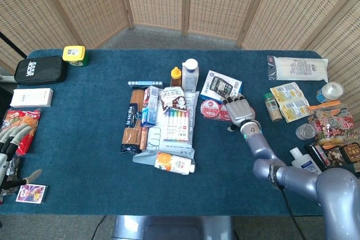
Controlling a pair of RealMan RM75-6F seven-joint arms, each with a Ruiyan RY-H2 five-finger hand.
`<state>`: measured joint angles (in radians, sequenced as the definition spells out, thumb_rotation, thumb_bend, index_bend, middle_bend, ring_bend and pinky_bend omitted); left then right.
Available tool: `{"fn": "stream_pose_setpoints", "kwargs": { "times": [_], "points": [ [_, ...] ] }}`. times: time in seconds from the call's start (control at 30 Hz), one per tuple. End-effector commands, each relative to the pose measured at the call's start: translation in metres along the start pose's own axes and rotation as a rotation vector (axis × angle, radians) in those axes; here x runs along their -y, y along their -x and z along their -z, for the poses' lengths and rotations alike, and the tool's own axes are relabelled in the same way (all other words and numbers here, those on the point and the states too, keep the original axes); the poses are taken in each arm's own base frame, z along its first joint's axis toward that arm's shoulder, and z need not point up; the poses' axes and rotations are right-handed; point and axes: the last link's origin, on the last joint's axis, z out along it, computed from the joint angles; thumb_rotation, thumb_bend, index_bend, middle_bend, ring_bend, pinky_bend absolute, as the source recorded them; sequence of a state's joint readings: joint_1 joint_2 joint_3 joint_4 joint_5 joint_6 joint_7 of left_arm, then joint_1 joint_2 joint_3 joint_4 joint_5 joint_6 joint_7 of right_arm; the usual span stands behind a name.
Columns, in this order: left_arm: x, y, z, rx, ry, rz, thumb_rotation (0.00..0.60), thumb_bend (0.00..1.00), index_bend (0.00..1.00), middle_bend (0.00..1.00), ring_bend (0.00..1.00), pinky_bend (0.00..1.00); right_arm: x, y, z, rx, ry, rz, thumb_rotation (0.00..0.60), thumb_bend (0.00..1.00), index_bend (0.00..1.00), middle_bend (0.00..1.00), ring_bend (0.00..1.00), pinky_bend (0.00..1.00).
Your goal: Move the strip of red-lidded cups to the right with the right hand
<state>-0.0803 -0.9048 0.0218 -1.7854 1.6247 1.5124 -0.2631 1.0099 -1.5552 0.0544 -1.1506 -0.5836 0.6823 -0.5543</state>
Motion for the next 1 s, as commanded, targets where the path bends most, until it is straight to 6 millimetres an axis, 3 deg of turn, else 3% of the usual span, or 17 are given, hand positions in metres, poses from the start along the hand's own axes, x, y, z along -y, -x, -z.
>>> {"fn": "stream_pose_setpoints", "kwargs": {
  "times": [0.03, 0.17, 0.27, 0.43, 0.67, 0.87, 1.0],
  "points": [
    [-0.001, 0.0, 0.0, 0.0, 0.004, -0.001, 0.6, 0.24, 0.0, 0.0, 0.0, 0.0, 0.001, 0.004, 0.0, -0.013, -0.005, -0.009, 0.6, 0.17, 0.18, 0.63, 0.57, 0.5],
    [0.0, -0.001, 0.0, -0.006, 0.001, -0.001, 0.6, 0.24, 0.0, 0.0, 0.0, 0.0, -0.002, 0.003, 0.001, -0.059, -0.005, -0.017, 0.6, 0.17, 0.32, 0.83, 0.87, 0.86],
    [0.0, -0.001, 0.0, -0.005, 0.001, 0.0, 0.6, 0.24, 0.0, 0.0, 0.0, 0.0, -0.007, 0.001, 0.002, -0.094, 0.0, -0.029, 0.6, 0.17, 0.39, 0.92, 0.99, 0.99],
    [0.001, 0.0, 0.0, -0.001, 0.0, 0.0, 0.6, 0.24, 0.0, 0.0, 0.0, 0.0, -0.018, -0.005, 0.005, -0.137, 0.014, -0.077, 0.6, 0.16, 0.45, 1.0, 1.0, 1.0],
    [0.001, 0.0, -0.001, 0.0, 0.001, 0.002, 0.6, 0.24, 0.0, 0.0, 0.0, 0.0, -0.03, -0.03, 0.027, -0.213, -0.001, -0.096, 0.6, 0.15, 0.45, 1.0, 1.0, 1.0],
    [-0.001, 0.002, -0.002, 0.003, 0.01, 0.005, 0.6, 0.23, 0.0, 0.0, 0.0, 0.0, -0.035, -0.061, 0.051, -0.268, -0.029, -0.111, 0.6, 0.15, 0.45, 1.0, 1.0, 1.0],
    [-0.002, 0.002, -0.002, 0.007, 0.013, 0.006, 0.6, 0.23, 0.0, 0.0, 0.0, 0.0, -0.034, -0.093, 0.068, -0.326, -0.053, -0.15, 0.6, 0.15, 0.46, 1.0, 1.0, 1.0]
  ]
}}
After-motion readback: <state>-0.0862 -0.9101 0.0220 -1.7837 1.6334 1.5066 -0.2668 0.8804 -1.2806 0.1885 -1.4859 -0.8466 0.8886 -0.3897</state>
